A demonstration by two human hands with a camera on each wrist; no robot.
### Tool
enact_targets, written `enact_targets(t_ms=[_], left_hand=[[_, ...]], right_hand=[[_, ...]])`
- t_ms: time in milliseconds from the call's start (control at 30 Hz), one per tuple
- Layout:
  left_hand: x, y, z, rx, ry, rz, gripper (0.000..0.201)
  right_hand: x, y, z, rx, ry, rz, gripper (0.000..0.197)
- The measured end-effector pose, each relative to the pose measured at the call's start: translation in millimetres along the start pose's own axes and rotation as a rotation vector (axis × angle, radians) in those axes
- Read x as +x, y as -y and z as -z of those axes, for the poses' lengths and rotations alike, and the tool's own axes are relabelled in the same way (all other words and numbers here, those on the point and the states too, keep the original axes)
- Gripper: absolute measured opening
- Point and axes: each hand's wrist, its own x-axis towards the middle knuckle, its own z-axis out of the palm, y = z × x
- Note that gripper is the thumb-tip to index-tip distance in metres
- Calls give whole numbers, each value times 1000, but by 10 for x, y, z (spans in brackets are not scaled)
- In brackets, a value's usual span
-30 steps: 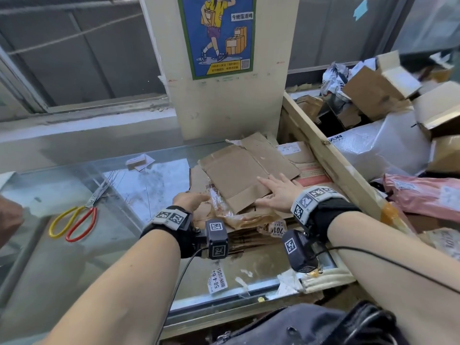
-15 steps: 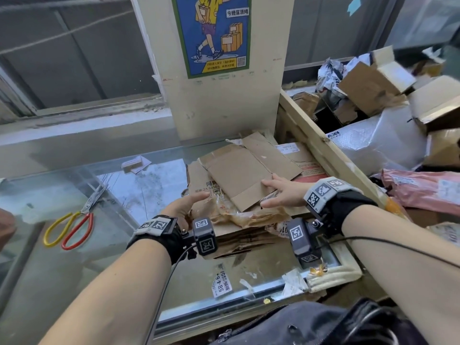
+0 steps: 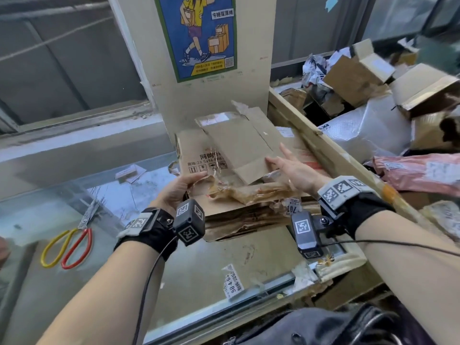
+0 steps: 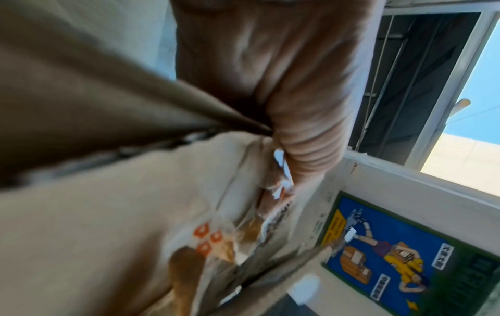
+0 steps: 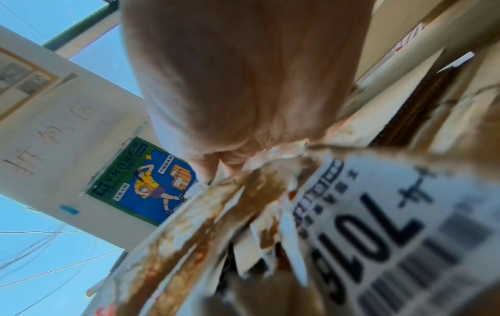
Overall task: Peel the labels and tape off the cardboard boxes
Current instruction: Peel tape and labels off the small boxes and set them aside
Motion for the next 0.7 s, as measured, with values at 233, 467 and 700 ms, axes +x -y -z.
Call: enact_targets(t_ms=[233, 467, 700], left_hand=[[-86, -326, 106, -179, -29, -148, 14], [-264, -302, -457, -294, 55, -129, 36], [-264, -185, -1375, -296, 111, -42, 41]], right_hand=[[124, 215, -70, 201, -464, 274, 43], [-89, 196, 199, 212, -951, -57, 63], [-470, -60, 559, 1367, -415, -190, 47]])
